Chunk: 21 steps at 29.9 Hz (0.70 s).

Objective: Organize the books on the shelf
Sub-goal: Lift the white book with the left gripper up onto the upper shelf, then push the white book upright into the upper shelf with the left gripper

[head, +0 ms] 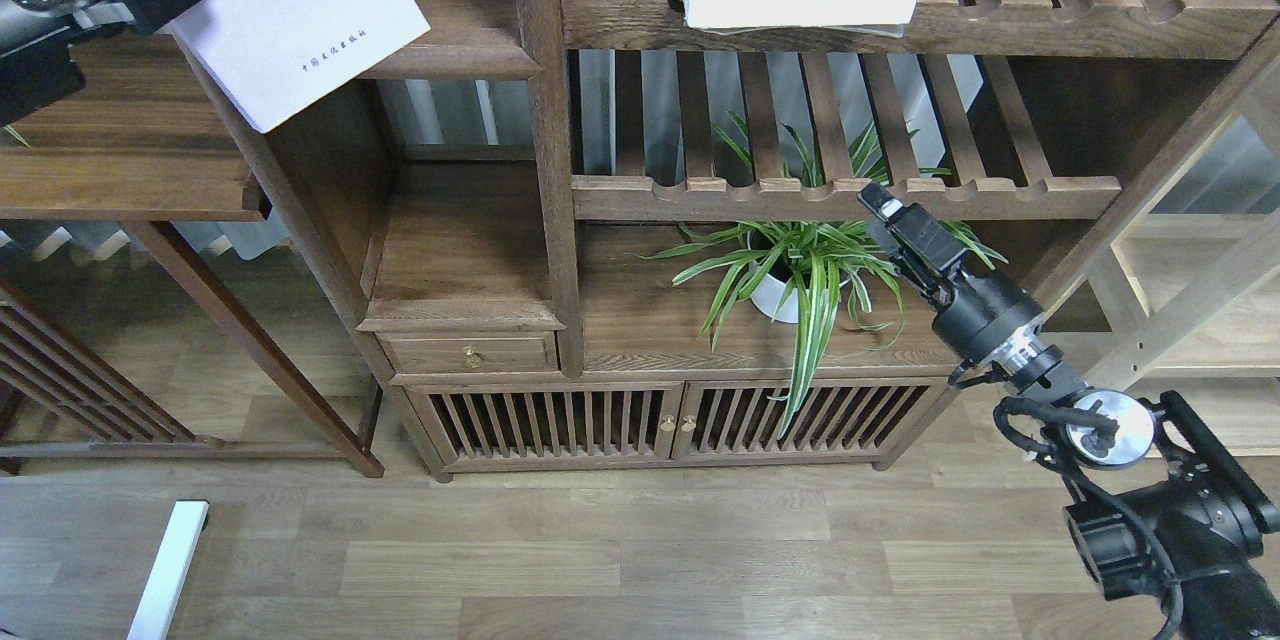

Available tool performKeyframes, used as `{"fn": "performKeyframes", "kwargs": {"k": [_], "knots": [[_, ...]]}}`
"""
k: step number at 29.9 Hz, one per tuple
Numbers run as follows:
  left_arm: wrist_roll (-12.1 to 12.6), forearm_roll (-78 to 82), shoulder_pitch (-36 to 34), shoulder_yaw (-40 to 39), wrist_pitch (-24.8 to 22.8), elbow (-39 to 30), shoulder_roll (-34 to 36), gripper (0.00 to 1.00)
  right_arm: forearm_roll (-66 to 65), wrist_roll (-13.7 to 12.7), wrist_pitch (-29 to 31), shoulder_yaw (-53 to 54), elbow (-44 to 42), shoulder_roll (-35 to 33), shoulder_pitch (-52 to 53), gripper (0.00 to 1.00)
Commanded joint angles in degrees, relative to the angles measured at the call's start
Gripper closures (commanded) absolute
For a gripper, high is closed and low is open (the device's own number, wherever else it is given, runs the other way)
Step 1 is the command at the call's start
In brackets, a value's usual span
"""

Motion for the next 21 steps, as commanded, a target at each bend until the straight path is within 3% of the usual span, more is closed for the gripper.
{"fn": "performKeyframes", "kwargs": {"k": [1,9,21], "knots": [[0.0,2.24,-1.07,0.33,1.19,0.84,-0.54,0.96,0.0,0.0,0.0,-0.06,0.01,0.0,0.02,0.11],[0.0,6.65,-6.25,1.04,7.61,5.84,-4.93,0.98,0.0,0.09,0.0,-0.06,0.01,0.09,0.28,0.11],[0.0,7.79,-16.45,9.91,7.88,16.04,-8.81,0.98,0.0,0.09,0.0,-0.06,0.01,0.97,0.37,0.11]]}}
